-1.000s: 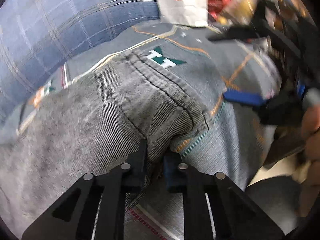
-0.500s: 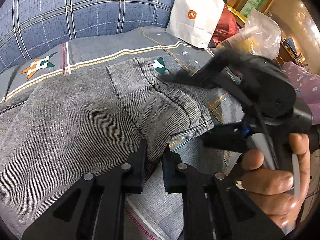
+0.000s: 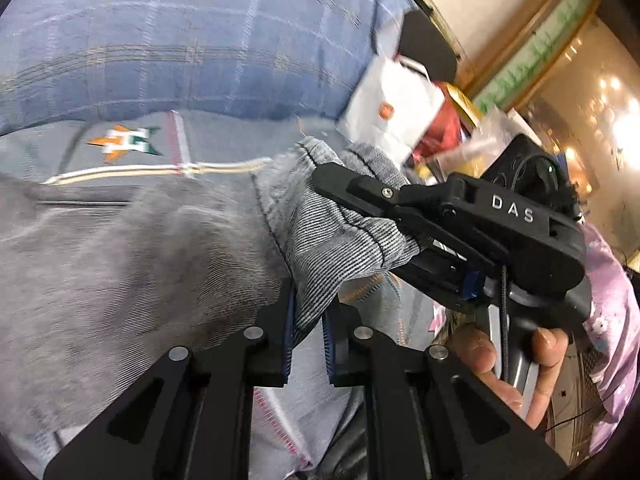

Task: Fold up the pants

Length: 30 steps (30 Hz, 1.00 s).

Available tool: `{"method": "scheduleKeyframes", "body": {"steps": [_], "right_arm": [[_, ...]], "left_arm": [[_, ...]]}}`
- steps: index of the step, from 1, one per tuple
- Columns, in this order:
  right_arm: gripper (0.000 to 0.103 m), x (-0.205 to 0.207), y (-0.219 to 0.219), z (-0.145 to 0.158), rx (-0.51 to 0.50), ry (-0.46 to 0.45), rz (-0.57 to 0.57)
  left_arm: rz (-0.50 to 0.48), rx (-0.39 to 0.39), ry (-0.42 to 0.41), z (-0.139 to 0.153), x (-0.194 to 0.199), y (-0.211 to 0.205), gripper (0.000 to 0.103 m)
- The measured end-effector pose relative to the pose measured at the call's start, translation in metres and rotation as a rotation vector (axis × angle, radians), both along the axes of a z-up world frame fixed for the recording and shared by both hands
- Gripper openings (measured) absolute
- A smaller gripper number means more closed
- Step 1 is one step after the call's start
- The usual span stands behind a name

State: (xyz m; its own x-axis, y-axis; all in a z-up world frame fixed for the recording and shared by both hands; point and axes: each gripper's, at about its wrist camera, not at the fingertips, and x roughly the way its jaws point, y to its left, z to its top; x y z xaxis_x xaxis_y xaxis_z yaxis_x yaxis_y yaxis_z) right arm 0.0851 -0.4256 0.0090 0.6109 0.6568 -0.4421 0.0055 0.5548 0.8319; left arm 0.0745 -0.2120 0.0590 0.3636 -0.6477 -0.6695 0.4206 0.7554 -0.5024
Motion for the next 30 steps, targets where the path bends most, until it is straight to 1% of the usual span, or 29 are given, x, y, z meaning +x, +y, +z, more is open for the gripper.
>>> {"method": "scheduleKeyframes", "body": {"steps": [3, 4, 7, 8, 10, 12, 13, 15, 16, 17, 18, 19, 20, 21, 23, 24, 26, 27, 28, 29, 30], "right_arm": [[0.010, 0.012, 0.034, 0.020, -0.045, -0.012, 0.078], [0.010, 0.018, 0.052, 0.026, -0.064, -0.013, 0.113], [0.010, 0.030, 0.090, 0.026, -0.076, -0.016, 0.190], [0.010, 0.035, 0.103, 0.021, -0.070, -0.013, 0.209], [0.010, 0.042, 0.129, -0.002, -0.061, 0.005, 0.253], [0.015, 0.053, 0.150, -0.031, -0.065, 0.074, 0.286], [0.015, 0.056, 0.156, -0.042, -0.071, 0.104, 0.303], [0.018, 0.058, 0.169, -0.058, -0.083, 0.144, 0.328], [0.030, 0.058, 0.171, -0.063, -0.070, 0.167, 0.333], [0.045, 0.057, 0.171, -0.065, -0.050, 0.174, 0.333], [0.051, 0.055, 0.167, -0.061, -0.011, 0.149, 0.327], [0.059, 0.055, 0.165, -0.057, 0.002, 0.127, 0.319], [0.065, 0.052, 0.159, -0.049, 0.007, 0.102, 0.301], [0.067, 0.050, 0.152, -0.042, 0.016, 0.074, 0.281], [0.067, 0.042, 0.134, -0.029, 0.029, 0.031, 0.248], [0.067, 0.041, 0.129, -0.025, 0.008, 0.028, 0.221], [0.067, 0.037, 0.112, -0.021, -0.078, 0.036, 0.143], [0.067, 0.037, 0.106, -0.022, -0.164, 0.066, 0.098], [0.067, 0.040, 0.105, -0.024, -0.245, 0.101, 0.060], [0.066, 0.042, 0.105, -0.028, -0.303, 0.130, 0.030], [0.064, 0.043, 0.103, -0.033, -0.352, 0.166, 0.012]], "left_arm": [[0.055, -0.021, -0.010, 0.005, -0.004, 0.032, 0.010], [0.082, -0.036, -0.004, 0.004, -0.005, 0.048, 0.010], [0.149, -0.063, 0.021, -0.007, -0.007, 0.090, 0.010], [0.163, -0.066, 0.034, -0.013, -0.006, 0.101, 0.010], [0.191, -0.060, 0.074, -0.036, -0.002, 0.121, 0.010], [0.226, -0.083, 0.124, -0.062, 0.000, 0.138, 0.010], [0.251, -0.102, 0.165, -0.078, 0.002, 0.145, 0.010], [0.272, -0.104, 0.234, -0.093, 0.004, 0.148, 0.011], [0.261, -0.094, 0.244, -0.094, 0.005, 0.146, 0.016], [0.259, -0.089, 0.236, -0.091, 0.005, 0.146, 0.020], [0.261, -0.085, 0.212, -0.085, 0.003, 0.145, 0.030], [0.256, -0.087, 0.196, -0.080, 0.001, 0.146, 0.048], [0.247, -0.094, 0.179, -0.074, 0.000, 0.146, 0.058], [0.247, -0.099, 0.166, -0.071, -0.001, 0.147, 0.070], [0.262, -0.109, 0.154, -0.068, -0.002, 0.152, 0.070], [0.266, -0.112, 0.161, -0.070, 0.001, 0.153, 0.070], [0.295, -0.134, 0.200, -0.077, 0.010, 0.161, 0.069], [0.320, -0.155, 0.223, -0.081, 0.014, 0.169, 0.066], [0.333, -0.167, 0.233, -0.083, 0.016, 0.174, 0.050], [0.345, -0.167, 0.237, -0.085, 0.017, 0.175, 0.038], [0.350, -0.147, 0.237, -0.085, 0.017, 0.175, 0.021]]}}
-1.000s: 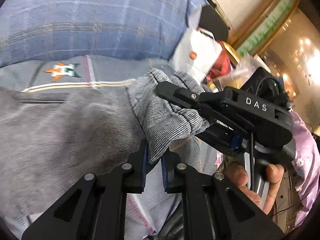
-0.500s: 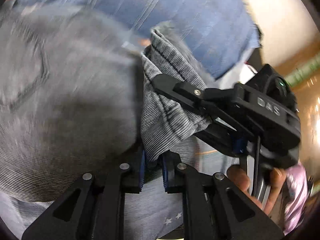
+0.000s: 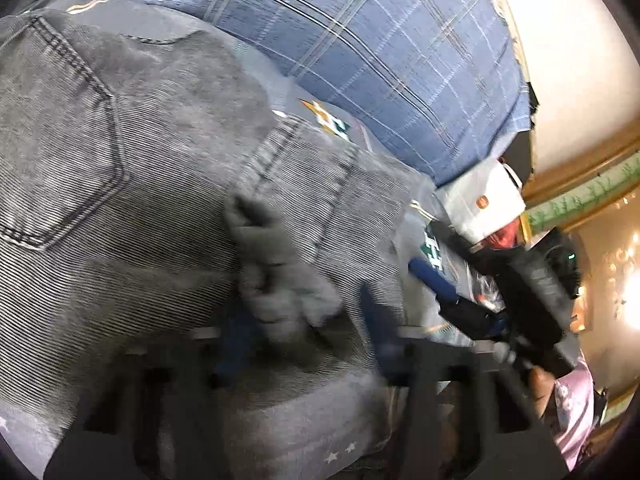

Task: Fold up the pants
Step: 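Fold the hem over onto the jeans with both grippers, then press the folded hem flat with both grippers and release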

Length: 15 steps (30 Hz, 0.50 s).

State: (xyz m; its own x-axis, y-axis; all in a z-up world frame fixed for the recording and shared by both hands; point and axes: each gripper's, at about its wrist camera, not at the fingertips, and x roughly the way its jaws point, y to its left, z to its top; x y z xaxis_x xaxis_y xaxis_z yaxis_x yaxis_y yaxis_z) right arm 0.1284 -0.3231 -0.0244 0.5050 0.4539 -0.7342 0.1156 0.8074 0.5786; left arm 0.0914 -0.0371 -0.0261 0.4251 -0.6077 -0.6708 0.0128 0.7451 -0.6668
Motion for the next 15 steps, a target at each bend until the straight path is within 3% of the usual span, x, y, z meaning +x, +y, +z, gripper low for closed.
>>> {"method": "scheduleKeyframes", "body": {"steps": [1, 4, 5, 7, 10, 12, 15], "right_arm": [[0.061, 0.003, -0.001, -0.009, -0.028, 0.037, -0.009], [0.049, 0.006, 0.000, -0.022, 0.038, 0.087, 0.010], [0.049, 0.005, 0.003, -0.020, 0.048, 0.079, 0.018], [0.051, 0.003, 0.008, -0.015, 0.023, 0.047, 0.041], [0.051, 0.006, 0.018, -0.023, -0.023, 0.072, 0.056], [0.051, 0.006, 0.021, -0.032, -0.020, 0.118, 0.074], [0.052, 0.003, 0.021, -0.027, -0.027, 0.111, 0.084]], "left_arm": [[-0.001, 0.014, 0.003, 0.001, -0.001, -0.001, 0.020], [0.042, 0.039, 0.005, 0.011, -0.020, 0.000, 0.015], [0.051, 0.057, -0.018, 0.019, -0.028, -0.001, 0.015], [0.093, 0.166, -0.069, 0.031, -0.042, -0.004, 0.015], [0.090, 0.238, -0.019, 0.008, -0.033, -0.007, 0.015], [0.080, 0.224, 0.054, -0.013, -0.027, -0.004, 0.015], [0.102, 0.167, 0.042, -0.005, -0.029, 0.007, 0.014]]}}
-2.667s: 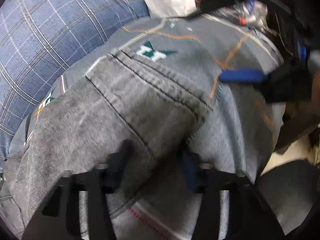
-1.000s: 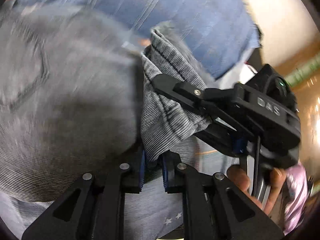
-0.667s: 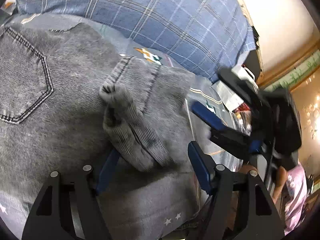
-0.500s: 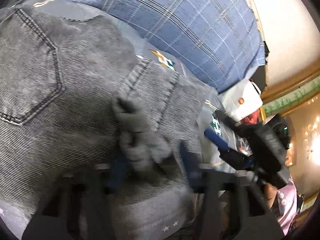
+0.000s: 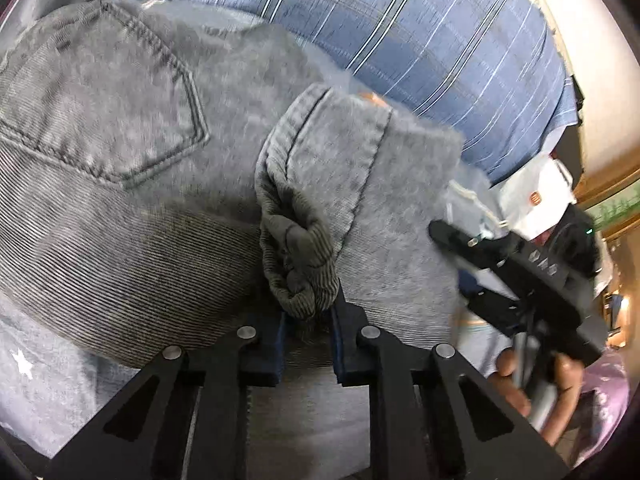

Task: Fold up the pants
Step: 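Press the folded hem flat with both grippers and release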

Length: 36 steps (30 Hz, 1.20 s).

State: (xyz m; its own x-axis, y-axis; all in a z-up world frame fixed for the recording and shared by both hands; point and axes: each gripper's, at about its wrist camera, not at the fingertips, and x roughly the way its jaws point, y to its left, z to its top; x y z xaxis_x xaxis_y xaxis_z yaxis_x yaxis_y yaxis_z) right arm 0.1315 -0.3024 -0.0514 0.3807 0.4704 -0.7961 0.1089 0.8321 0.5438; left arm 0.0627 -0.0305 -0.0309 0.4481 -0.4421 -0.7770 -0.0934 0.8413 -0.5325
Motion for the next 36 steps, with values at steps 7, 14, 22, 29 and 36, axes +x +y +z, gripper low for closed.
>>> {"method": "scheduleKeyframes", "body": {"steps": [7, 14, 22, 29, 36], "right_arm": [[0.052, -0.001, -0.001, -0.004, 0.010, 0.023, 0.017], [0.018, -0.003, 0.025, -0.001, -0.118, -0.001, 0.103], [0.007, -0.034, 0.016, 0.059, -0.261, -0.105, 0.125], [0.042, -0.016, -0.009, 0.026, -0.274, -0.029, 0.012], [0.025, -0.011, 0.013, 0.074, -0.228, -0.177, 0.076]], "left_arm": [[0.041, 0.127, 0.014, -0.010, 0.003, 0.006, 0.013], [0.022, 0.168, -0.031, -0.007, -0.005, -0.007, 0.014], [-0.089, 0.044, -0.039, 0.002, -0.008, -0.025, 0.014], [-0.114, 0.081, -0.045, 0.002, -0.006, -0.028, 0.023], [-0.011, 0.134, -0.138, 0.030, -0.003, -0.005, 0.043]]}}
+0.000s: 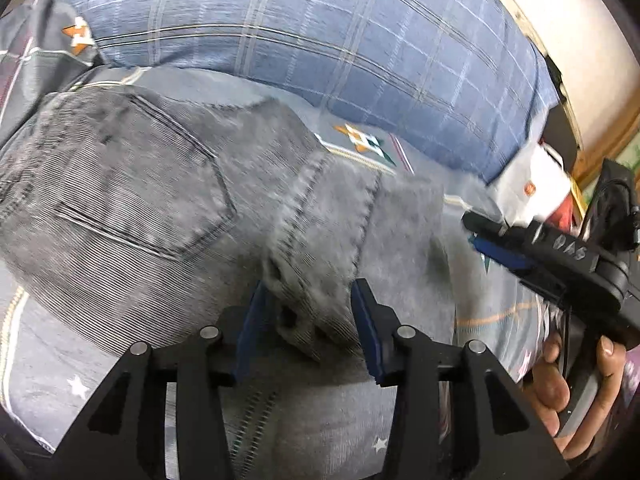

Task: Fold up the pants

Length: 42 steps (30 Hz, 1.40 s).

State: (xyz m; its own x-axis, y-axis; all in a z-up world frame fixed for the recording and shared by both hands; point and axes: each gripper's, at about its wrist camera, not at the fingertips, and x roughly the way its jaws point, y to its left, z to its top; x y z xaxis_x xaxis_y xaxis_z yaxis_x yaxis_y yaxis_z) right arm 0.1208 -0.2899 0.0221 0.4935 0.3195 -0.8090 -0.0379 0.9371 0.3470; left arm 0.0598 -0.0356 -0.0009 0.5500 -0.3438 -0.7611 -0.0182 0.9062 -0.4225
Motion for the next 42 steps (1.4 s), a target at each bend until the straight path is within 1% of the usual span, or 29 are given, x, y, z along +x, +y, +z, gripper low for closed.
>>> {"method": "scheduleKeyframes", "body": {"steps": [1, 4, 6, 8, 9, 10, 11, 12, 13, 14, 15, 16, 18, 20, 21, 25, 28, 31, 32, 34, 35, 36, 38, 39, 40, 42], "right_arm": [[0.005, 0.009, 0.008, -0.003, 0.003, 0.028, 0.027], [0.006, 0.036, 0.030, -0.021, 0.027, 0.062, 0.076], [0.006, 0.050, 0.039, -0.035, 0.058, 0.062, 0.073], [0.010, 0.061, 0.050, -0.061, 0.027, 0.129, 0.061], [0.011, 0.065, 0.056, -0.072, 0.014, 0.183, 0.051], [0.011, 0.059, 0.058, -0.068, 0.016, 0.163, 0.032], [0.014, 0.053, 0.057, -0.063, 0.019, 0.150, 0.026], [0.018, 0.045, 0.060, -0.056, 0.040, 0.135, 0.029], [0.032, 0.037, 0.064, -0.046, 0.073, 0.112, 0.033], [0.054, 0.027, 0.068, -0.036, 0.101, 0.081, 0.030], [0.063, 0.019, 0.072, -0.027, 0.115, 0.053, 0.027], [0.072, 0.009, 0.080, -0.016, 0.128, 0.017, 0.029], [0.073, -0.001, 0.094, -0.004, 0.156, -0.010, 0.056], [0.074, -0.009, 0.111, 0.004, 0.204, -0.019, 0.112], [0.075, -0.013, 0.123, 0.005, 0.212, -0.017, 0.144], [0.075, -0.025, 0.163, 0.000, 0.180, -0.013, 0.213], [0.075, -0.034, 0.181, -0.008, 0.160, -0.016, 0.233], [0.075, -0.035, 0.193, -0.016, 0.148, -0.002, 0.249], [0.075, -0.036, 0.193, -0.017, 0.150, 0.003, 0.253], [0.075, -0.036, 0.198, -0.020, 0.164, 0.012, 0.275], [0.074, -0.036, 0.198, -0.022, 0.166, 0.015, 0.284], [0.074, -0.036, 0.199, -0.022, 0.161, 0.014, 0.293], [0.074, -0.035, 0.202, -0.023, 0.152, 0.009, 0.296], [0.074, -0.034, 0.202, -0.024, 0.154, 0.012, 0.296], [0.074, -0.033, 0.201, -0.026, 0.158, 0.017, 0.296], [0.074, -0.031, 0.199, -0.028, 0.169, 0.024, 0.293]], "left_arm": [[0.019, -0.003, 0.004, 0.000, 0.000, 0.005, 0.042], [0.054, -0.022, 0.014, 0.001, 0.006, 0.019, 0.042], [0.068, -0.034, 0.015, 0.003, 0.009, 0.025, 0.042], [0.079, -0.042, 0.001, 0.011, 0.010, 0.033, 0.042], [0.087, -0.050, 0.000, 0.013, 0.009, 0.038, 0.042], [0.098, -0.063, 0.005, 0.016, 0.011, 0.045, 0.042], [0.119, -0.085, 0.012, 0.019, 0.014, 0.057, 0.043], [0.139, -0.104, 0.021, 0.021, 0.016, 0.067, 0.045], [0.168, -0.135, 0.038, 0.022, 0.019, 0.082, 0.050], [0.193, -0.166, 0.055, 0.022, 0.022, 0.096, 0.053], [0.218, -0.191, 0.073, 0.022, 0.022, 0.107, 0.056], [0.251, -0.222, 0.103, 0.019, 0.024, 0.123, 0.057], [0.301, -0.281, 0.147, 0.012, 0.025, 0.149, 0.057], [0.359, -0.323, 0.197, 0.001, 0.020, 0.177, 0.057], [0.381, -0.338, 0.204, -0.003, 0.015, 0.186, 0.057], [0.453, -0.339, 0.207, -0.013, -0.011, 0.212, 0.056], [0.516, -0.366, 0.200, -0.023, -0.035, 0.225, 0.057], [0.597, -0.387, 0.200, -0.033, -0.048, 0.236, 0.056], [0.606, -0.399, 0.208, -0.035, -0.047, 0.238, 0.056], [0.561, -0.445, 0.218, -0.041, -0.037, 0.235, 0.054], [0.544, -0.455, 0.215, -0.042, -0.034, 0.233, 0.053], [0.530, -0.458, 0.207, -0.042, -0.031, 0.229, 0.048], [0.517, -0.437, 0.187, -0.041, -0.025, 0.223, 0.048], [0.518, -0.434, 0.197, -0.042, -0.021, 0.223, 0.048], [0.517, -0.448, 0.213, -0.047, -0.018, 0.223, 0.048], [0.522, -0.496, 0.264, -0.062, -0.016, 0.225, 0.048]]}}
